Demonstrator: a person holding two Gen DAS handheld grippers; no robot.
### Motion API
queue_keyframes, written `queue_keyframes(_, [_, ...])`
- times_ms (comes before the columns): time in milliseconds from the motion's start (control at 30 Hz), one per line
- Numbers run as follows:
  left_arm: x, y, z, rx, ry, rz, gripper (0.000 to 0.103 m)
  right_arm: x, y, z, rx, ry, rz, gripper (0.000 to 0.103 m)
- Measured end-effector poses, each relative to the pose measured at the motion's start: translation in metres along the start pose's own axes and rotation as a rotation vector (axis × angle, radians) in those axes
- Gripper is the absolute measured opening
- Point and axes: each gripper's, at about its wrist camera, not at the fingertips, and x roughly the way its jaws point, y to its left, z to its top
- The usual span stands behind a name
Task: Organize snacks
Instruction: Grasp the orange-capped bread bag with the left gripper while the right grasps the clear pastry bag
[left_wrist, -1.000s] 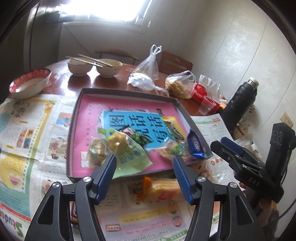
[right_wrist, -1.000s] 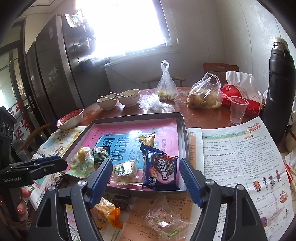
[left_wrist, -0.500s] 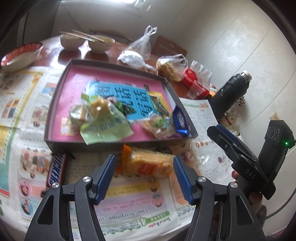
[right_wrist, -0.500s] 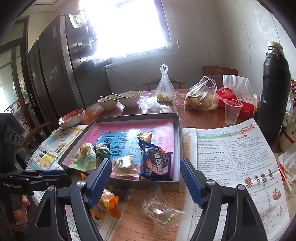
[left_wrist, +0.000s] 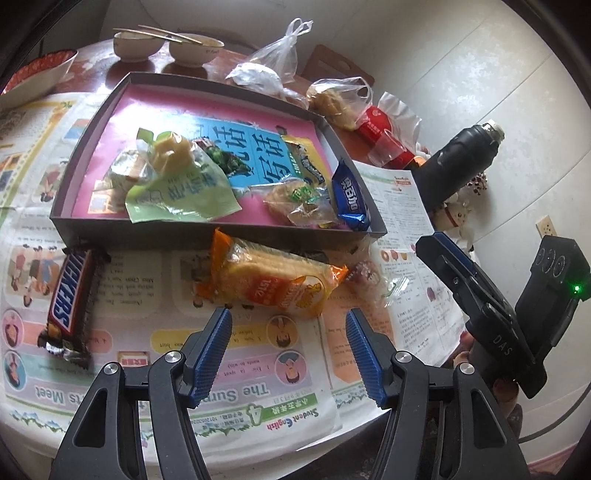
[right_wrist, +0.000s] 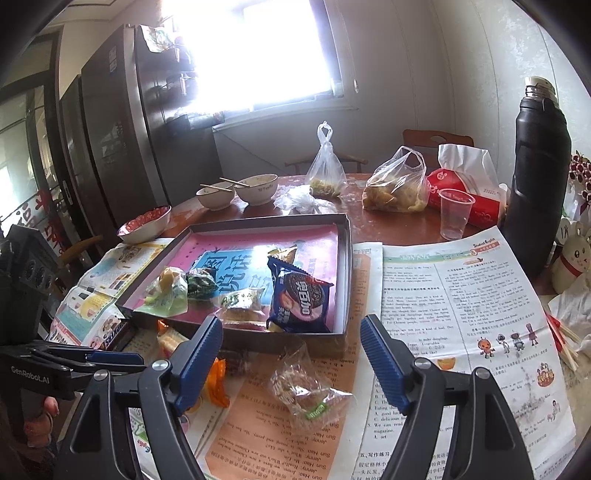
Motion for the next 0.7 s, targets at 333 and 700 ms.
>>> queue_keyframes(333, [0.018,-0.001,-0.004,-0.069,0.049,-0.029,0.066,0.002,-0.002,-0.009,-0.016,0.02,-0.001,0.077])
queue_keyframes(700, [0.026,0.015,0.01,-0.226,0.03,-0.058,0.066,0.016,0.002,-0.021,-0.1,0.079,-0.013,0.077])
